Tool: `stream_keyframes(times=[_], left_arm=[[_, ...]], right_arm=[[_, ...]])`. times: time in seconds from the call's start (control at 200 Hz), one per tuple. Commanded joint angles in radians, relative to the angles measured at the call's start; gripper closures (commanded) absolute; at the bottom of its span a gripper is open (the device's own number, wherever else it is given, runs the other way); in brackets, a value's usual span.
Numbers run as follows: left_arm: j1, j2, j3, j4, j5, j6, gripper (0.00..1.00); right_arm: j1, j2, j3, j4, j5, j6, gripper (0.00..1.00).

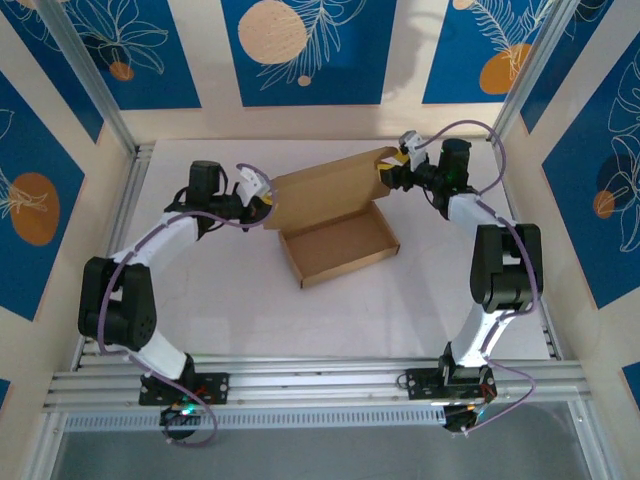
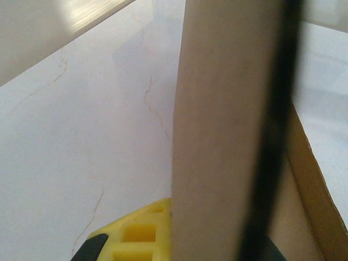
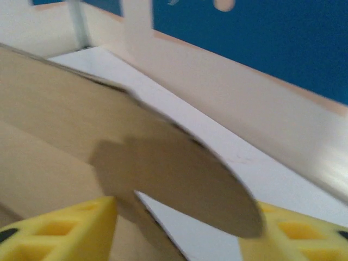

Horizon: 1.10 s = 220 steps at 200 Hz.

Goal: Fold the paper box

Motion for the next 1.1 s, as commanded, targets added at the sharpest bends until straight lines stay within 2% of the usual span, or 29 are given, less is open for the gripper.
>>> stream_keyframes(times=[0.0, 0.105, 0.225, 0.38, 0.45, 0.53, 0.715, 0.835, 0.95, 1.095], left_arm=[[0.012, 0.020, 0.021, 0.015, 0.001, 0.008, 1.00], [0.014, 0.015, -0.006, 0.098, -0.058, -0.051, 1.00], [0.014, 0.008, -0.048, 0.220, -0.143, -0.143, 1.00], [0.006, 0.022, -0.075, 0.352, -0.158, -0.289, 1.00], [-0.003, 0.016, -0.089, 0.387, -0.198, -0.319, 1.00], [-0.009, 0.001, -0.106, 0.400, -0.204, -0.311, 1.00], [-0.009, -0.062, -0.155, 0.403, -0.168, -0.210, 1.00], [-0.009, -0.083, -0.173, 0.376, -0.135, -0.133, 1.00], [-0.009, -0.081, -0.176, 0.378, -0.111, -0.118, 1.00], [-0.009, -0.075, -0.176, 0.397, -0.118, -0.128, 1.00]], right_arm=[[0.022, 0.028, 0.049, -0.146, -0.124, -0.068, 0.52], [0.036, 0.018, 0.041, -0.164, -0.042, -0.048, 0.65], [0.064, -0.016, 0.000, -0.146, 0.081, -0.022, 0.72], [0.116, -0.045, -0.024, -0.166, 0.112, 0.005, 0.83], [0.138, -0.059, -0.035, -0.185, 0.114, 0.003, 0.85], [0.146, -0.091, -0.081, -0.161, 0.074, 0.008, 0.85], [0.091, -0.134, -0.170, -0.049, -0.065, 0.039, 0.70], [0.073, -0.116, -0.155, -0.057, -0.050, 0.021, 0.60], [0.066, -0.065, -0.109, -0.071, -0.039, 0.030, 0.61], [0.089, -0.022, -0.073, -0.076, -0.035, 0.036, 0.72]])
